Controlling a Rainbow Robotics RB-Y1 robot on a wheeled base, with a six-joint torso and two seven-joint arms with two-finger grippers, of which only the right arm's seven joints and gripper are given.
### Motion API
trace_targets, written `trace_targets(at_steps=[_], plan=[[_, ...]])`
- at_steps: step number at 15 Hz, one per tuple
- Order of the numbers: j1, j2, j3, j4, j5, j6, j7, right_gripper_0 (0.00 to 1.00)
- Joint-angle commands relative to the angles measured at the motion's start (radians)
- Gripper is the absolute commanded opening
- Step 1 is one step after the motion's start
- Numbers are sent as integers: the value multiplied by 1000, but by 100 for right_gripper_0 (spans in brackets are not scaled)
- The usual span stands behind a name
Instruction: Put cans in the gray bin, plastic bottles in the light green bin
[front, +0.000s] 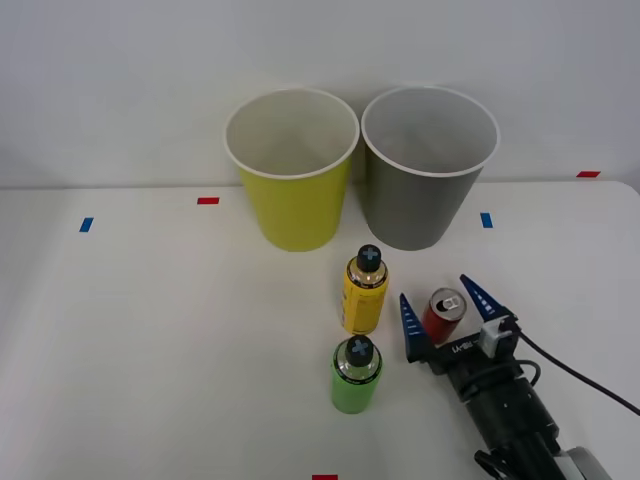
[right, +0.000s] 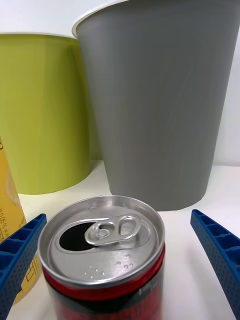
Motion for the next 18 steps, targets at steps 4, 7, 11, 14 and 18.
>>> trace_targets(at_steps=[4,7,11,14,18], plan=[[-4,4,-7,0,5,8,14,100],[-6,2,-13,1,7,9,26,100],[-4,-2,-15,1,16,9,47,78],[-4,-16,-13,0,20,9,58,28],[-4,-34,-13,0,13,8,66,19]])
